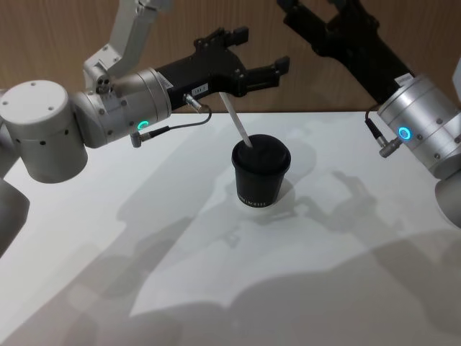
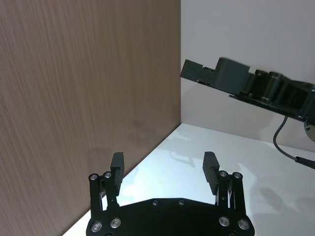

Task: Pick up the straw with one hand, pass it to the other hand, and insert it into the cup.

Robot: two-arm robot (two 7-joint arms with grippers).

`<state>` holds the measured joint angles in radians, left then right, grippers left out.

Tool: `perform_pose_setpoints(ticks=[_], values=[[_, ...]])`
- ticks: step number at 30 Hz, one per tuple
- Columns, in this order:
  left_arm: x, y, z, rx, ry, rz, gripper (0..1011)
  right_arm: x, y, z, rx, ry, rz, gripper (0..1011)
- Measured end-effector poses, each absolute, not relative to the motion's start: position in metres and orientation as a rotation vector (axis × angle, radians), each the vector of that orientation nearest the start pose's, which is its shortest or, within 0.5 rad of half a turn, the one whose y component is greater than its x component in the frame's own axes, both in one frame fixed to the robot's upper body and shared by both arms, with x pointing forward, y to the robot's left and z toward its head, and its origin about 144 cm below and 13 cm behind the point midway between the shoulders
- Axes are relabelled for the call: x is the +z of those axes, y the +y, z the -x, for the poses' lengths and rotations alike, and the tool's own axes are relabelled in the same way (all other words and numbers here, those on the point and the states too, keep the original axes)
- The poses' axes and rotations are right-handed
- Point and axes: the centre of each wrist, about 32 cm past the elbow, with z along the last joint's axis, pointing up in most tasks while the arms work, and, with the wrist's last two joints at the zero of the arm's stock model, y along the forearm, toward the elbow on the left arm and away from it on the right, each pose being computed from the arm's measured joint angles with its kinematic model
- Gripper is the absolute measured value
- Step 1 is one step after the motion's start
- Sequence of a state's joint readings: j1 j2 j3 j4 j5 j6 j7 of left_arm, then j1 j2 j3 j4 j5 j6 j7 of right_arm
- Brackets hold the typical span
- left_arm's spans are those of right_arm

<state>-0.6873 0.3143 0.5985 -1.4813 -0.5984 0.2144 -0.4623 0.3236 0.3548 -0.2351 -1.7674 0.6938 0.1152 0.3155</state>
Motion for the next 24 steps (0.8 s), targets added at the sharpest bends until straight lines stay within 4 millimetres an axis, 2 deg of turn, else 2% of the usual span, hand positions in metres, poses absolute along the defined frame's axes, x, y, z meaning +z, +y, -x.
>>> perform_pose_setpoints(ticks=[24], values=[[1.326,0.153,-0.574,0.551,-0.097,0.067,1000,1.291,-0.250,-0.499,-0.908,0.002,-0.346,1001]])
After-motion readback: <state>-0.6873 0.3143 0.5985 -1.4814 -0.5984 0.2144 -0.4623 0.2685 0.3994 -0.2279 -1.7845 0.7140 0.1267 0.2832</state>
